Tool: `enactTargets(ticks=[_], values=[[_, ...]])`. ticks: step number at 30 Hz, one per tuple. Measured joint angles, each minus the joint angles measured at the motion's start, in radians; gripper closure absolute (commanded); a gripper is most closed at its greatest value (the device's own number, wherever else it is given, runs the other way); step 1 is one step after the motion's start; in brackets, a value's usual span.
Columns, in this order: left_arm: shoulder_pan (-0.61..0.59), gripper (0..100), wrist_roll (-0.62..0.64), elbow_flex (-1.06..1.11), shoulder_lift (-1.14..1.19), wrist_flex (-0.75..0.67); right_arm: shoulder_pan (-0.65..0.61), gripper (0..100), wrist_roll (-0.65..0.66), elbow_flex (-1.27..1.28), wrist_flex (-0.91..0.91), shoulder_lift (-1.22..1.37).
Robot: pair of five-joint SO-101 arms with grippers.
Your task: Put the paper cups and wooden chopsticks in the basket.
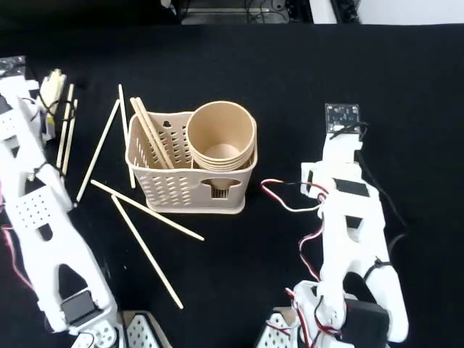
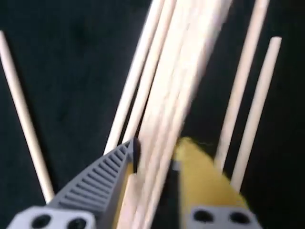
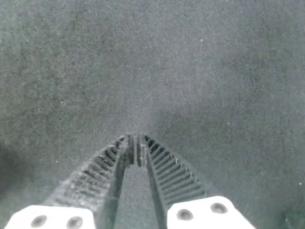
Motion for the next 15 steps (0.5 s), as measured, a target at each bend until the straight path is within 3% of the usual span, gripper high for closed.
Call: enactTargets(ticks=[3, 7, 15], values=[[0.002, 97, -0.002, -0.215, 0.121, 0.058, 0.0, 96.3, 0.0, 0.0, 0.0, 0.0], [0.009, 97, -0.005, -0.242, 0.133, 0.086, 0.0, 96.3, 0.0, 0.0, 0.0, 0.0], [0.037, 97, 0.0, -0.239, 0.051, 0.278, 0.0, 96.3, 0.0, 0.0, 0.0, 0.0]])
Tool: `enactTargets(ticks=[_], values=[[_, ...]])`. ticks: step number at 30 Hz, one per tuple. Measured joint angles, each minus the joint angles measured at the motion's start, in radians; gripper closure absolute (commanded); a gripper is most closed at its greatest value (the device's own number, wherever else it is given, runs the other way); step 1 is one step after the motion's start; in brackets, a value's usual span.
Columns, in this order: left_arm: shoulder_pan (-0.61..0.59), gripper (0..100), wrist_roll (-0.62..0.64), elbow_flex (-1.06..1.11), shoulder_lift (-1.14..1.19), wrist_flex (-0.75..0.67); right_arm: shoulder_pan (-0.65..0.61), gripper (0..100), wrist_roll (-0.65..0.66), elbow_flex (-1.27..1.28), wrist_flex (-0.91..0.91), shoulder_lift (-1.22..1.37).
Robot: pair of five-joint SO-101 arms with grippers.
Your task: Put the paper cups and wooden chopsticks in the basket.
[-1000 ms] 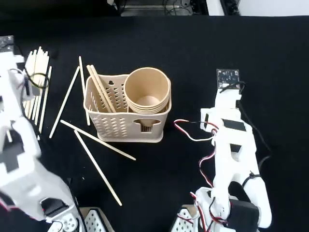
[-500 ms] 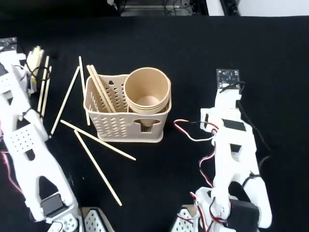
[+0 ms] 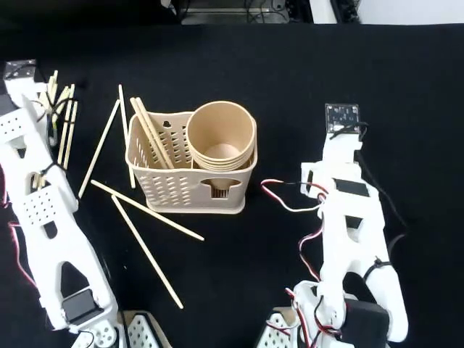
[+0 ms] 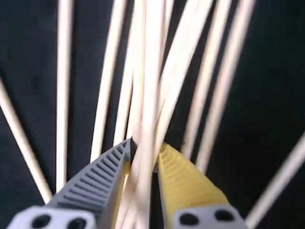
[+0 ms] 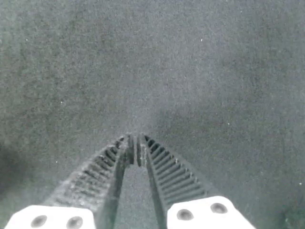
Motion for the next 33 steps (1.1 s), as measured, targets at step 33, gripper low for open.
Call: enactTargets(ticks=[33], values=[[0.02, 97, 0.158, 1.198, -1.39, -0.041, 0.0, 96.3, 0.0, 0.0, 0.0, 0.0]])
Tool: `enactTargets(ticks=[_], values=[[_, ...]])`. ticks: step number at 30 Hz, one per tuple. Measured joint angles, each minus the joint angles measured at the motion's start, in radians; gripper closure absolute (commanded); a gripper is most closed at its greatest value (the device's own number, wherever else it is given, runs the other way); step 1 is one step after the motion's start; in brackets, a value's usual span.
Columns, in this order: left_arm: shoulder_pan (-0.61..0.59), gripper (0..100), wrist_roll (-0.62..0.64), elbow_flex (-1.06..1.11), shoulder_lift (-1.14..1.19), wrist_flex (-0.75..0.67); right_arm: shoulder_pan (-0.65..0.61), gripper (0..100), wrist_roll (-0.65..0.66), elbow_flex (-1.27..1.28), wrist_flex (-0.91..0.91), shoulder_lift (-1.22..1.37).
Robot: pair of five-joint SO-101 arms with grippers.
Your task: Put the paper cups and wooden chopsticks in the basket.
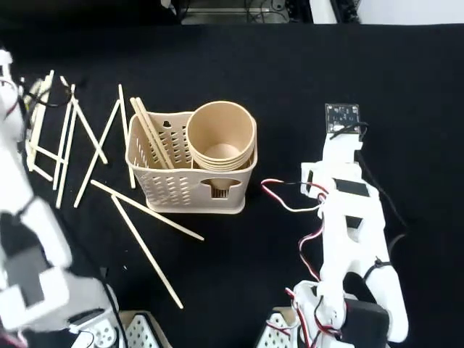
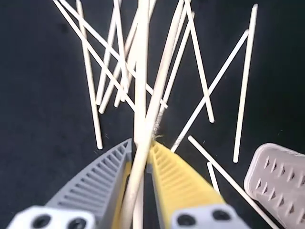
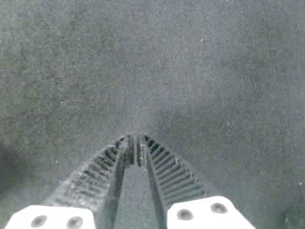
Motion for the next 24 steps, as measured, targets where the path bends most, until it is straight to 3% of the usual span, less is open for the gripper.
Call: enactTargets(ticks=[7, 14, 19, 24], values=[[0.02, 97, -0.002, 0.371, -0.44, -0.232, 0.0, 96.3, 0.0, 0.0, 0.0, 0.0], [0.227, 97, 0.012, 0.901, -0.924, -0.588, 0.0, 96.3, 0.0, 0.0, 0.0, 0.0], [0.385, 97, 0.181, 1.185, -1.224, -0.888, 0.0, 96.3, 0.0, 0.0, 0.0, 0.0], [0.508, 97, 0.342, 1.375, -1.338, -1.186, 0.0, 96.3, 0.0, 0.0, 0.0, 0.0]])
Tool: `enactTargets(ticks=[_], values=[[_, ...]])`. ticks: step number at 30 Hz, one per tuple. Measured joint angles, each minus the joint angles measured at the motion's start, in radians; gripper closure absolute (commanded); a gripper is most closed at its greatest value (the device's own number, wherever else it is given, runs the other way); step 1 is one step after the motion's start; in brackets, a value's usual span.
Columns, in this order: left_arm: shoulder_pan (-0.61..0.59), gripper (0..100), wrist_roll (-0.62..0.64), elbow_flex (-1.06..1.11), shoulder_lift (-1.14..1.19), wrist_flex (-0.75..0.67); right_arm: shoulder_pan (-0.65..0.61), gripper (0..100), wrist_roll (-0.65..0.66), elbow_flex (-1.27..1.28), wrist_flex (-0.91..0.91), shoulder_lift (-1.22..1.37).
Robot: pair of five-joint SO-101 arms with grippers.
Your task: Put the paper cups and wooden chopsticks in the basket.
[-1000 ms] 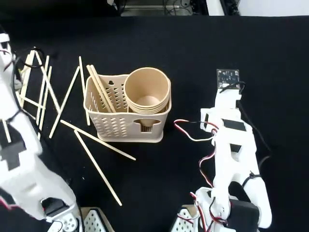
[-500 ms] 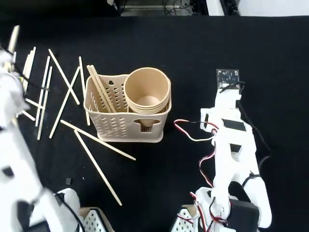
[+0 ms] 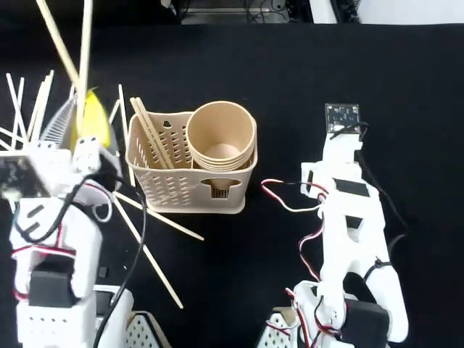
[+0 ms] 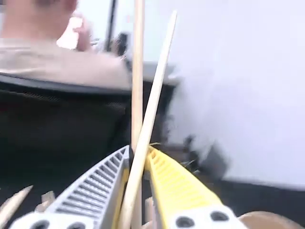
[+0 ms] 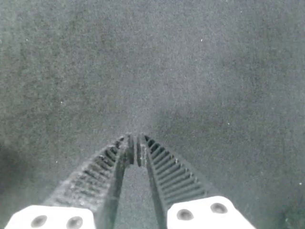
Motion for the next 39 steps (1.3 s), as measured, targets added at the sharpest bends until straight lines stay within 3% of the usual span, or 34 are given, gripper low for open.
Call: enactTargets(ticks=[3, 10, 18, 24, 27, 30, 39], values=[[0.069, 97, 0.06, 0.048, -0.034, -0.072, 0.0, 96.3, 0.0, 0.0, 0.0, 0.0], [0.172, 97, 0.091, 0.098, -0.08, -0.094, 0.0, 96.3, 0.0, 0.0, 0.0, 0.0], [0.181, 97, 0.129, 0.186, -0.081, -0.101, 0.0, 96.3, 0.0, 0.0, 0.0, 0.0], [0.18, 97, 0.178, 0.338, -0.054, -0.333, 0.0, 96.3, 0.0, 0.0, 0.0, 0.0], [0.18, 94, 0.178, 0.348, -0.014, -0.377, 0.0, 96.3, 0.0, 0.0, 0.0, 0.0], [0.18, 84, 0.192, 0.351, 0.021, -0.388, 0.0, 96.3, 0.0, 0.0, 0.0, 0.0], [0.181, 84, 0.213, 0.364, 0.058, -0.339, 0.0, 96.3, 0.0, 0.0, 0.0, 0.0]])
